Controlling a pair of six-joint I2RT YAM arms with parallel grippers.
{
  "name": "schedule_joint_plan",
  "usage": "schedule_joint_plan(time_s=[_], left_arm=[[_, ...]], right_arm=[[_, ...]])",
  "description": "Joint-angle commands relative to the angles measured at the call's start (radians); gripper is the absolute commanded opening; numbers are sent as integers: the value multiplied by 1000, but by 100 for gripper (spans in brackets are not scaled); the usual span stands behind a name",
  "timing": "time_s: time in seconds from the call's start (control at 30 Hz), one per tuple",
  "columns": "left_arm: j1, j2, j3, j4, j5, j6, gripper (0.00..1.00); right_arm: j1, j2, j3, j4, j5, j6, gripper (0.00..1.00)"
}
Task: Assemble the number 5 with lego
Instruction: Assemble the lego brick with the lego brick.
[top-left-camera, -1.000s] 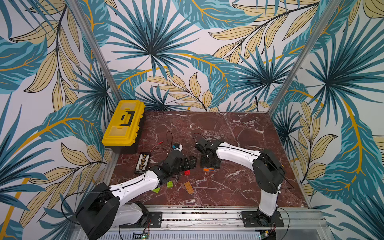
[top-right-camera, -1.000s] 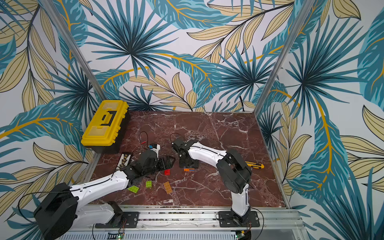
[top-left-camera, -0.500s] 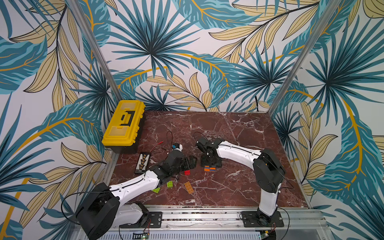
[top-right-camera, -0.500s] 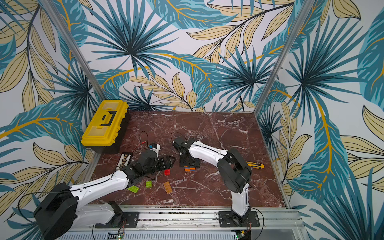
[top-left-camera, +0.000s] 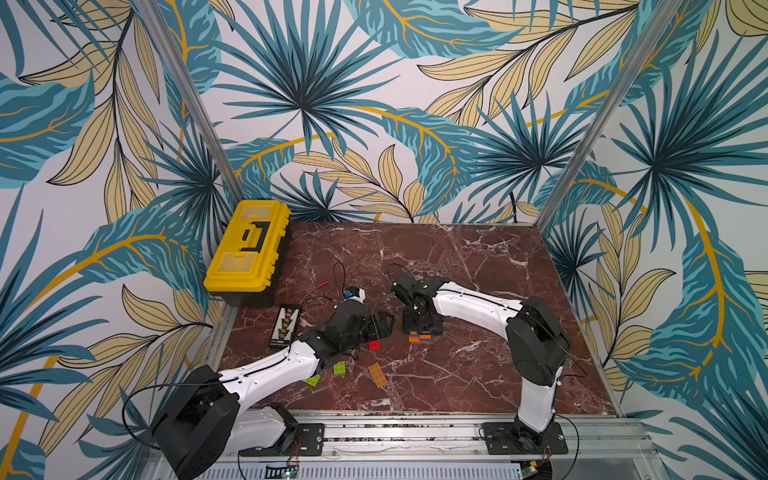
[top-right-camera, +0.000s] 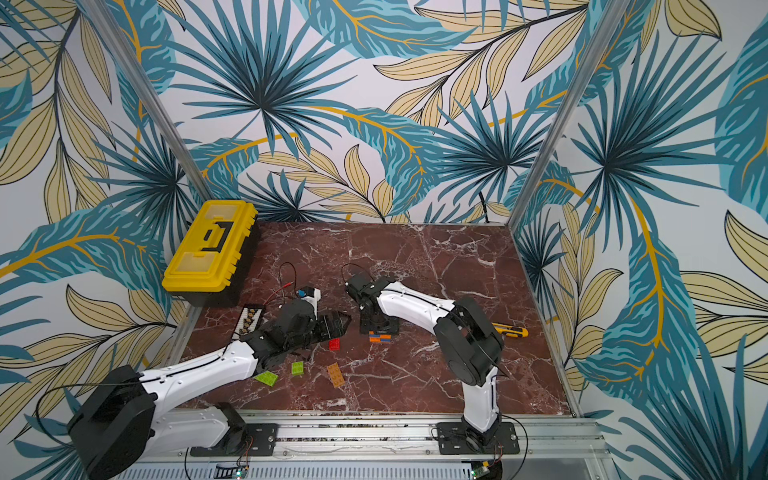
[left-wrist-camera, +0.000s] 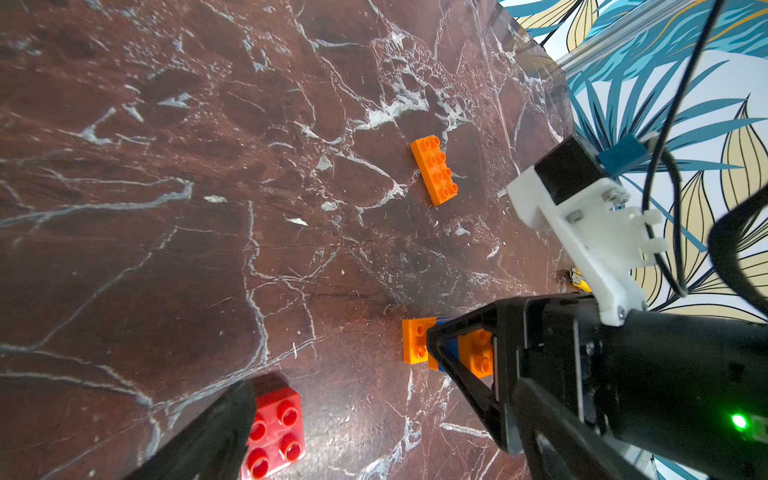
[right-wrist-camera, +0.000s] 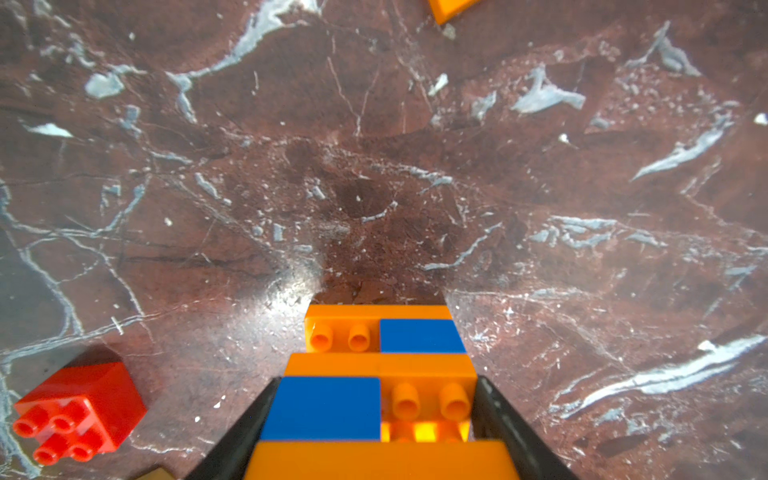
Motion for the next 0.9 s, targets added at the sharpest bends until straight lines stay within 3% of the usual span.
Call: schedule_joint_plan(time_s=[0.0, 0.87], left_arm=[[3, -1, 40, -5, 5, 2, 100], [3, 8, 41, 0, 9, 1, 100]], right_arm=[[-4, 18, -42, 5, -12, 4, 68], [-8, 11, -97, 43, -32, 6, 66]])
